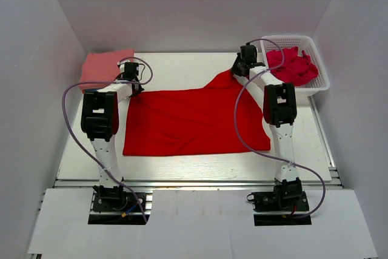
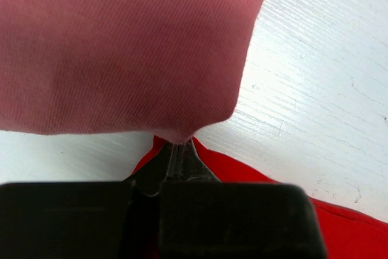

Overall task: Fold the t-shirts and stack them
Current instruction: Grap the side of the flattened tshirt furthest away from the robot with both arms, then fold the other side of the tshirt into a rectangle

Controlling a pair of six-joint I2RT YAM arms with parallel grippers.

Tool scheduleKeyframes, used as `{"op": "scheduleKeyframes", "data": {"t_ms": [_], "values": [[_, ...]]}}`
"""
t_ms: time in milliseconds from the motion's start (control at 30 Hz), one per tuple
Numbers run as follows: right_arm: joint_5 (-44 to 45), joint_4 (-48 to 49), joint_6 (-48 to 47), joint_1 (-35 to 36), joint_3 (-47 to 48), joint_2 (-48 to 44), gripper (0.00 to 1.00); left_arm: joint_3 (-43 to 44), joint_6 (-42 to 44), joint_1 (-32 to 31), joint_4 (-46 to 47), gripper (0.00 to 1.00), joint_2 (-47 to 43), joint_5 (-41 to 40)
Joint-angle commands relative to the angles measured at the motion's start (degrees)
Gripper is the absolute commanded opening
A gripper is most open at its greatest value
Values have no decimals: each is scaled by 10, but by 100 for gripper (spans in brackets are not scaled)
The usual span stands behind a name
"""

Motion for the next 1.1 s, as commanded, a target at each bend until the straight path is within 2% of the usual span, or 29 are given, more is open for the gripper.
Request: {"op": "scheduleKeyframes", "data": {"t_ms": [0, 33, 100, 333, 533, 633, 800, 1067], "values": [[-2, 26, 3, -3, 6, -7, 14, -15, 3, 3, -22, 0, -14, 22], [7, 23, 2, -1, 6, -17, 5, -15, 3, 3, -22, 0, -14, 22], [16, 21, -15, -1, -1, -28, 0, -15, 3, 3, -22, 0, -19, 22], [20, 16, -52, 8, -67, -143, 0, -34, 15, 3, -10, 0, -61, 9], [42, 15, -72, 22, -193, -272, 0, -71, 15, -2, 4, 0, -114, -6], [59, 13, -67, 25, -262, -307, 0, -91, 15, -8, 5, 0, -149, -25], [74, -8, -40, 26, -377, -434, 0, -153, 9, -8, 11, 0, -208, -25], [110, -95, -9, 27, -473, -580, 0, -266, -15, -8, 4, 0, -339, -19]]}}
